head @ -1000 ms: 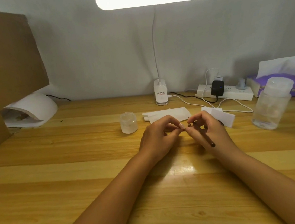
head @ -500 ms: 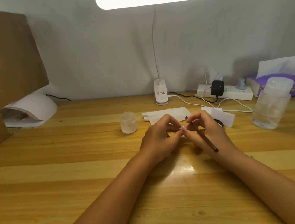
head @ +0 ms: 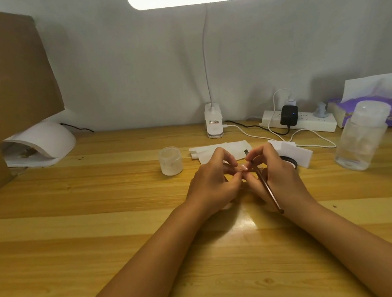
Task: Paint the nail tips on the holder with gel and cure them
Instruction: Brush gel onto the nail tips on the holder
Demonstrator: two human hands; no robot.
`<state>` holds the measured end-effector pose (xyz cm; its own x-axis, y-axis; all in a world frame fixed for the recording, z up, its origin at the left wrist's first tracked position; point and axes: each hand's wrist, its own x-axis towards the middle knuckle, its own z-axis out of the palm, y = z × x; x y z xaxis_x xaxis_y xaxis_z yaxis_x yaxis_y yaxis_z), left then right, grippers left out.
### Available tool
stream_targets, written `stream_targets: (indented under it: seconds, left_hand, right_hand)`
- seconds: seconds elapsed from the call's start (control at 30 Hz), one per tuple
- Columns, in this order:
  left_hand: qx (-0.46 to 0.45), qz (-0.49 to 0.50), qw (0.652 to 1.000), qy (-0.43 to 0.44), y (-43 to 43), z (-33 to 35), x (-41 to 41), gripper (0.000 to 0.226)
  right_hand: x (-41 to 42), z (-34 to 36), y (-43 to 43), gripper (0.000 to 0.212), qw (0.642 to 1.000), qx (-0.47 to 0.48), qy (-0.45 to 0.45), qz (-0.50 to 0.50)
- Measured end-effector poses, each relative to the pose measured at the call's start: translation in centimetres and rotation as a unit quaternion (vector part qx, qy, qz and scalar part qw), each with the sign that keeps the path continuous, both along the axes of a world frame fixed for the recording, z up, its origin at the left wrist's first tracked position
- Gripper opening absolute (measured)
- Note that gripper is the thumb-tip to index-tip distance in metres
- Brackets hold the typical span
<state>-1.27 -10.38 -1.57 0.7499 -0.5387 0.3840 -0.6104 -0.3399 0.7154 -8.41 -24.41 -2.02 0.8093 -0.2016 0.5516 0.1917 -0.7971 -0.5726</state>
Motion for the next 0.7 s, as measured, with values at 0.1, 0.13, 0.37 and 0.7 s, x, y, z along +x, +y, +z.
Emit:
stream_targets:
  seconds: [0.1, 0.13, 0.37, 0.7]
  left_hand:
    - [-0.003, 0.009, 1.0, -0.007, 0.0, 0.0, -0.1, 0.028]
    - [-0.005, 0.019, 1.0, -0.015, -0.1, 0.1, -0.1, 0.028]
    - [-0.022, 0.181, 0.981, -0.066, 0.3, 0.1, 0.5, 0.035]
    - [0.085, 0.183, 0.979, 0.03, 0.2, 0.0, 1.1, 0.044]
  right_hand:
    - [0.1, 0.0, 0.0, 0.036, 1.0, -0.002, -0.017, -0.009]
    - [0.1, 0.0, -0.1, 0.036, 1.0, 0.005, -0.023, -0.01]
    - [0.2, 0.2, -0.2, 0.033, 0.999, 0.034, -0.033, -0.027]
    - [0.0, 0.5, 0.2, 0.038, 0.998, 0.017, -0.035, -0.054]
